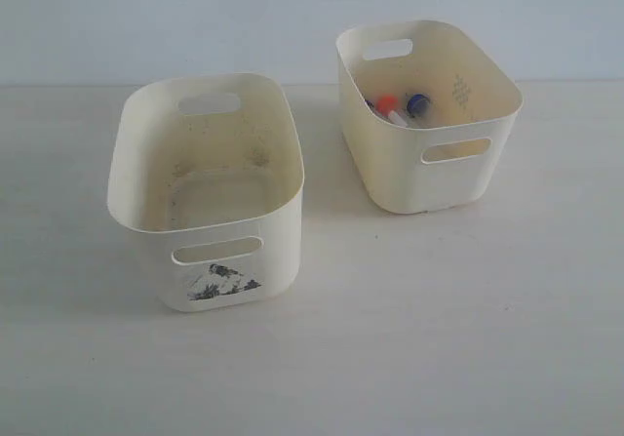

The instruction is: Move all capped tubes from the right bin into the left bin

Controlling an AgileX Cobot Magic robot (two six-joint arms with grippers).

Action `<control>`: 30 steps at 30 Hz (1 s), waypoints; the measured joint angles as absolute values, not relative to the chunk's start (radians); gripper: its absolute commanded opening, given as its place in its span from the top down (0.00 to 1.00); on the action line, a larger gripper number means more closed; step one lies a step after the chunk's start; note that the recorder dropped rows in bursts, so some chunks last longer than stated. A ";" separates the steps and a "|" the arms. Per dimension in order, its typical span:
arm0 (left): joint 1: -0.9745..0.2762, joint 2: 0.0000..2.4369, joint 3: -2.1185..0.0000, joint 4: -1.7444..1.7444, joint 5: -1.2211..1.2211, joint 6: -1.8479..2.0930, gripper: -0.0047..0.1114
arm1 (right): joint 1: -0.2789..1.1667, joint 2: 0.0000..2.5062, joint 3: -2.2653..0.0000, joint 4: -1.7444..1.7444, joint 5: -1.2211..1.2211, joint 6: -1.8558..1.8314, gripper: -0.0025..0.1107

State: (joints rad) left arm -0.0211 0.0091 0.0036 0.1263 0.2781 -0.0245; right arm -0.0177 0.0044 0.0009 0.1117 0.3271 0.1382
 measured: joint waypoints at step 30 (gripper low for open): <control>-0.021 0.009 0.004 0.126 0.278 -0.024 0.92 | -0.018 0.573 -0.571 0.235 0.773 -0.061 0.97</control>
